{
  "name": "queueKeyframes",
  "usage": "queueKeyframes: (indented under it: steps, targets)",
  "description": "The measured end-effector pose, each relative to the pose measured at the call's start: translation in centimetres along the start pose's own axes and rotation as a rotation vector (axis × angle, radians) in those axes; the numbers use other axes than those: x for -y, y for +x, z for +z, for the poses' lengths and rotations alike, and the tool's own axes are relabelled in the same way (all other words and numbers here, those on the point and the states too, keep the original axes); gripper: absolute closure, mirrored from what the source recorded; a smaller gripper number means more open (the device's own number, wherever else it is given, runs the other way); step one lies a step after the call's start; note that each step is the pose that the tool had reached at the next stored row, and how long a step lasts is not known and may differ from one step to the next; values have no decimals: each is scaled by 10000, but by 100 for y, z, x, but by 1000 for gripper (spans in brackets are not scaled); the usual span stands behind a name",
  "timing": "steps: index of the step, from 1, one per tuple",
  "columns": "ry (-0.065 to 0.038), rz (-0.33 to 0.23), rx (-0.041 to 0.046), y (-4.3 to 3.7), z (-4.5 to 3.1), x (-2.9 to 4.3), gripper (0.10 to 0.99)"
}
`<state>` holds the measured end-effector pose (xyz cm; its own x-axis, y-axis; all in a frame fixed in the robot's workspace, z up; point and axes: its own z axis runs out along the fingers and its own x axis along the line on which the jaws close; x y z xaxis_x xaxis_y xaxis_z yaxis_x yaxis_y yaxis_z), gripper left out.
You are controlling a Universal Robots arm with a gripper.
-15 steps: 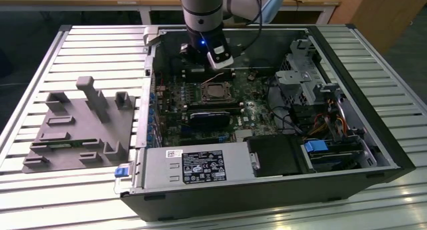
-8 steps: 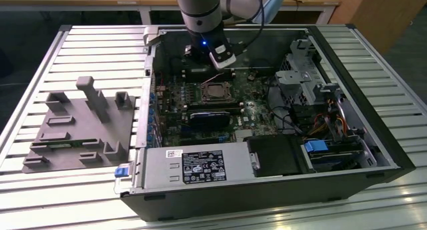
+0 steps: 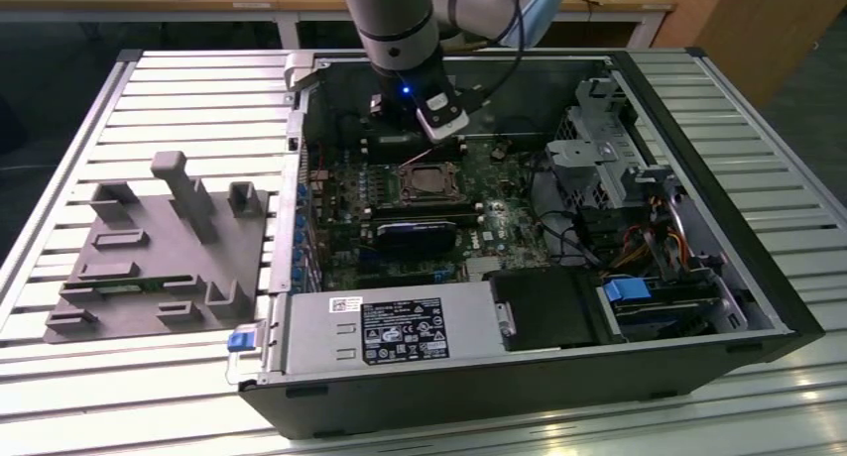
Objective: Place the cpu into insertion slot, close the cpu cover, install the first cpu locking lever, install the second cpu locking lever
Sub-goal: 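Install the first cpu locking lever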
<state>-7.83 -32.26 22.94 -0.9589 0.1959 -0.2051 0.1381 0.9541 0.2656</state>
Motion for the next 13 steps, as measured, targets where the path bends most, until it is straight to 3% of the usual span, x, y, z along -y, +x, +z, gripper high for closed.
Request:
queueKeyframes:
  steps: [5,13]
  targets:
    - [48,-12,10,15,56,15,984]
    - [238,-44,42,24,94,24,984]
